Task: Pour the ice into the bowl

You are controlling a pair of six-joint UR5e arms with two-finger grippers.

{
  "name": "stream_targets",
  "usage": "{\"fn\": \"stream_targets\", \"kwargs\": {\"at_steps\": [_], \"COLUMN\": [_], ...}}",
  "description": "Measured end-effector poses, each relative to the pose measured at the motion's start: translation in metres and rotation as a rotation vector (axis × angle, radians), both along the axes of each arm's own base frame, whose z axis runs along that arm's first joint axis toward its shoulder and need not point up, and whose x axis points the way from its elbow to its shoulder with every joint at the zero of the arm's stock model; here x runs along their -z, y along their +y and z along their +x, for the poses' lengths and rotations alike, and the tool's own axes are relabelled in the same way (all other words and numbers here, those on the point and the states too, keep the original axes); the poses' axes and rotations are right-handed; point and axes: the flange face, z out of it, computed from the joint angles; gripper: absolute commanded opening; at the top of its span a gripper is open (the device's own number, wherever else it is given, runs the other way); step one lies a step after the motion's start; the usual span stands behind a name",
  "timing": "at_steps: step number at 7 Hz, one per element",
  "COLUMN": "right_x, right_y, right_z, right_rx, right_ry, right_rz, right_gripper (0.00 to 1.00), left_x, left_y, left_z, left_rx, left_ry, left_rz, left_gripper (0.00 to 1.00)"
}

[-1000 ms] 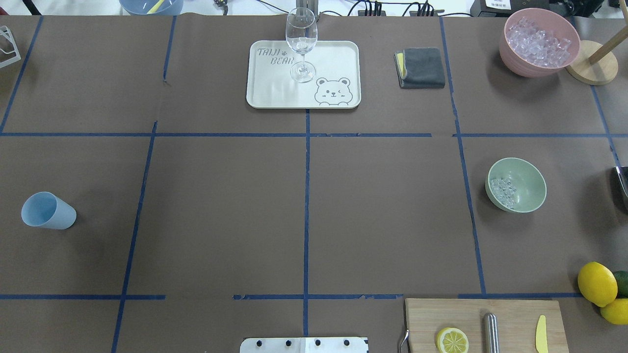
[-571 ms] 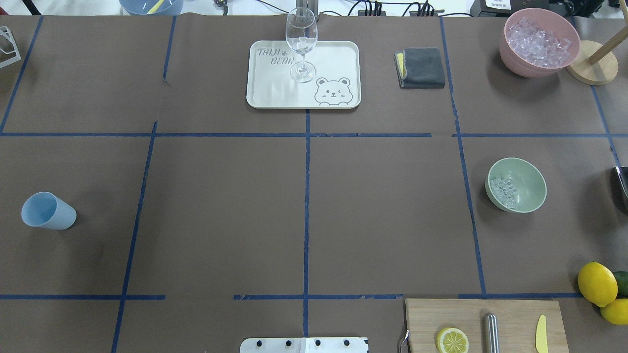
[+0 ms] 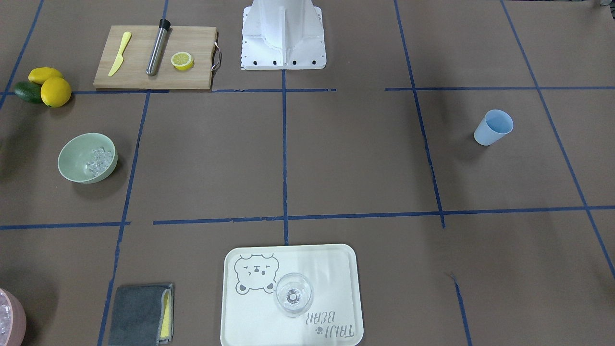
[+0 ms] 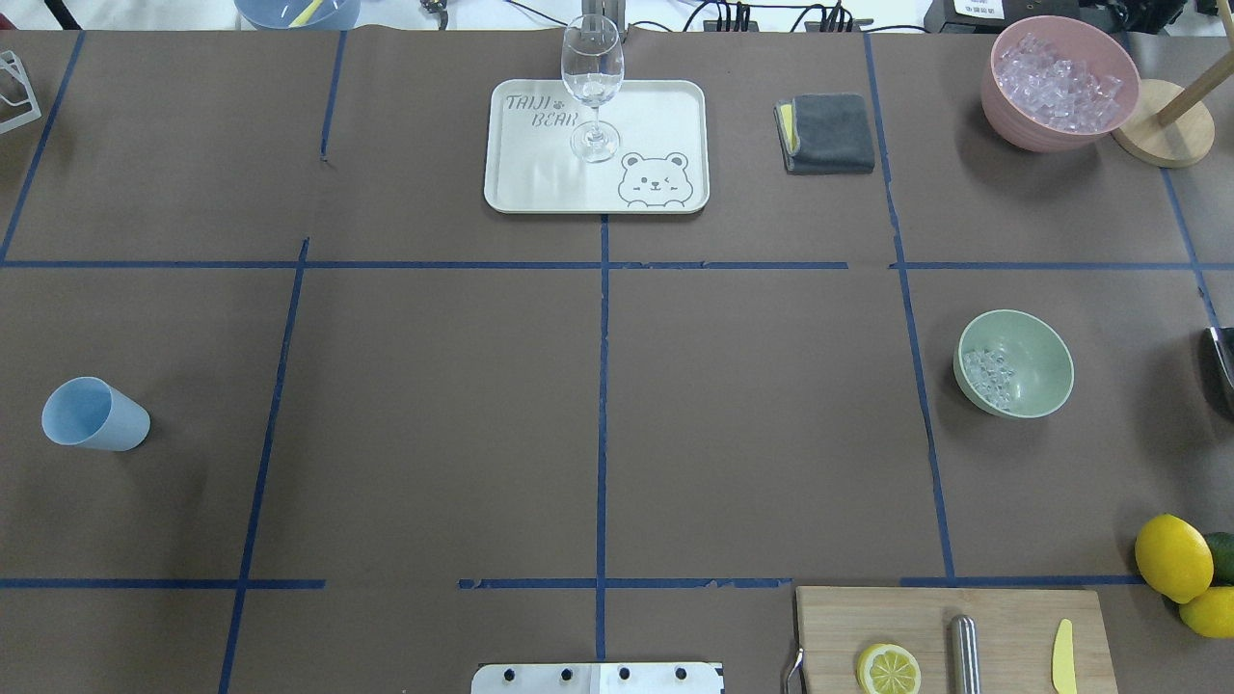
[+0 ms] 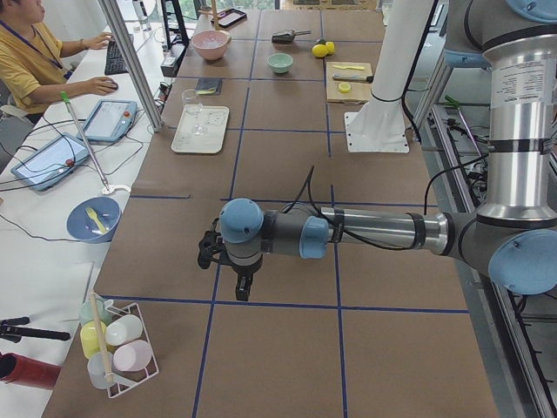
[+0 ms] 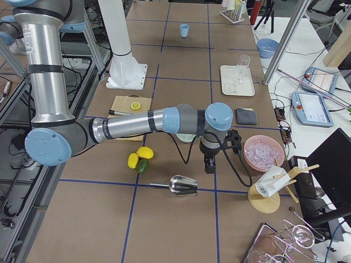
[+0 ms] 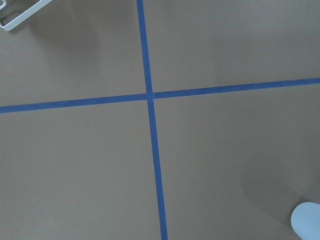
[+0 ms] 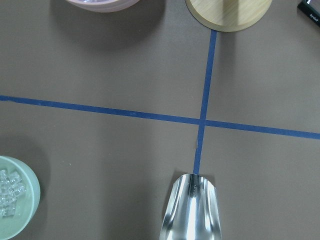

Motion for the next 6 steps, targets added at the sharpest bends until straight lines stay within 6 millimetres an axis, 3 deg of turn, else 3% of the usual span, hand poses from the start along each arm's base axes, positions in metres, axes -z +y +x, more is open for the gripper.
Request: {"fn": "stream_targets", "kwargs": {"at_steps": [2,6], "right_x": [-0.001,-0.017], "right_y": [0.000,0.000], "right_z": [-0.001,-0.010], "right_rx": [0.002,0.019], "right_ry": [0.001,-0.001], "right_rz": [-0.002,0.000], "right_gripper": [1.00,1.00], "left_x": [0.004,-0.006], "left_y": [0.009,-0.012], "left_z": [-0.014,-0.013], "left_rx": [0.035,0.034], "left_ry": [-0.002,-0.005], "left_rz": [0.002,-0.015], "left_gripper": [1.00,1.00]}}
